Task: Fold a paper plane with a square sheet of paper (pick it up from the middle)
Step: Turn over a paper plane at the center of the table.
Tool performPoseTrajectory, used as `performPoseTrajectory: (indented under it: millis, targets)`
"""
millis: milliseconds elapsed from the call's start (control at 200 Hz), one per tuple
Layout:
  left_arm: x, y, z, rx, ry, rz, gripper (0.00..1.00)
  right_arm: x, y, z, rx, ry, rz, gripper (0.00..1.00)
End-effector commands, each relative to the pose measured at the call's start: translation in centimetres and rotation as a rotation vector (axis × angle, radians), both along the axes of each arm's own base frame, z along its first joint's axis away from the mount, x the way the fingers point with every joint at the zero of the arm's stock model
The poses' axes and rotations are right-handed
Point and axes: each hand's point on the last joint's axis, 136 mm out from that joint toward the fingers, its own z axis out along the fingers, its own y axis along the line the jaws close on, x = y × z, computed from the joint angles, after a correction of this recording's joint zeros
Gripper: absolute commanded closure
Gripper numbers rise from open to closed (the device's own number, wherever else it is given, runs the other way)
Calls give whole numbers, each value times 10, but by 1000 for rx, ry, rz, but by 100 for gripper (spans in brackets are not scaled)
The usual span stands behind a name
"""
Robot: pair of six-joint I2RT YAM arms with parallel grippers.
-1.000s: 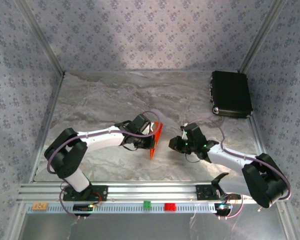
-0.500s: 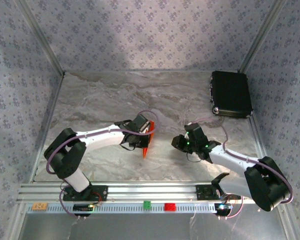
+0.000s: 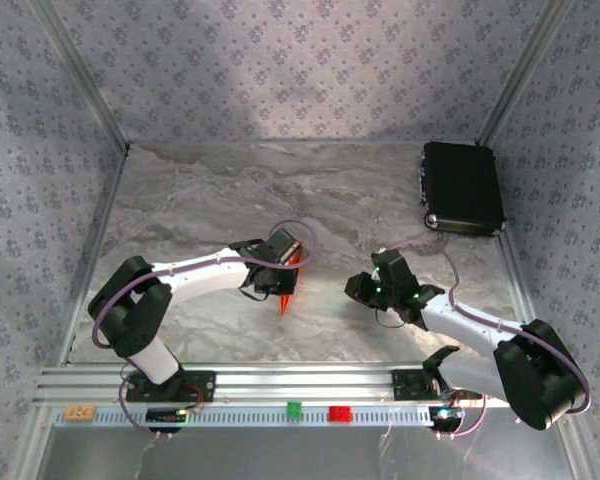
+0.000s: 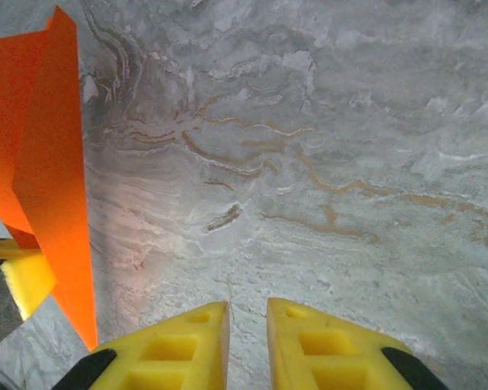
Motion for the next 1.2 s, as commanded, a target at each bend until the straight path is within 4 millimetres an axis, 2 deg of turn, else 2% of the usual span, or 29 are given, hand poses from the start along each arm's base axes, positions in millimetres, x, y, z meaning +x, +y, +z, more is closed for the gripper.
performPoseTrajectory:
  millis: [0, 255, 675, 845, 1194]
  targets:
    - [2, 2, 3, 39, -2, 19, 99, -1, -4, -5, -11, 17, -24, 80]
    - [2, 11, 0, 78, -15, 39, 98, 0, -3, -4, -11, 19, -26, 79]
    - [3, 8, 0, 90, -8, 32, 98, -1, 4, -3, 6, 10, 0, 76]
    - [2, 6, -2, 94, -2, 28, 96, 1, 13, -1, 27, 12, 27, 75]
    - [-2, 2, -10, 106, 22, 12, 95, 8, 46, 9, 89, 1, 103, 74]
